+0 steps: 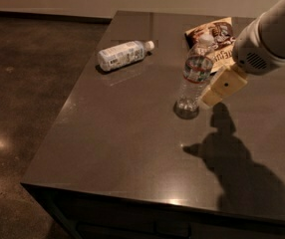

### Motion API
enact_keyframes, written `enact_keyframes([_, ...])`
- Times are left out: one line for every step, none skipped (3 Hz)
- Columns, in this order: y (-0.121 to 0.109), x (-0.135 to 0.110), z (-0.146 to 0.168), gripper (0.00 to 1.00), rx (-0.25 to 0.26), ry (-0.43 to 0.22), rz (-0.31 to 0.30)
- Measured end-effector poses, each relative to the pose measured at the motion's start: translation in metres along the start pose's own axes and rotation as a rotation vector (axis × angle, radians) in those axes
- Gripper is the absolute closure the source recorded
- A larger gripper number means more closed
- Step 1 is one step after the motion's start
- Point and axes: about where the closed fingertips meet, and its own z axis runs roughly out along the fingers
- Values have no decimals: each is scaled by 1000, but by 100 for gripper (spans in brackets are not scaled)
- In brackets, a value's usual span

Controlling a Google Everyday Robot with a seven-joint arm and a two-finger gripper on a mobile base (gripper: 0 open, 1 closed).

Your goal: Knock water bottle over

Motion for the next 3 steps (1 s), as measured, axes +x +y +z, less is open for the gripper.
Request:
enact_keyframes([-2,-14,12,0,13,-51,12])
enact_keyframes([-7,-27,22,0,14,-98,23])
enact_keyframes([-10,-35,30,13,-8,-126,48])
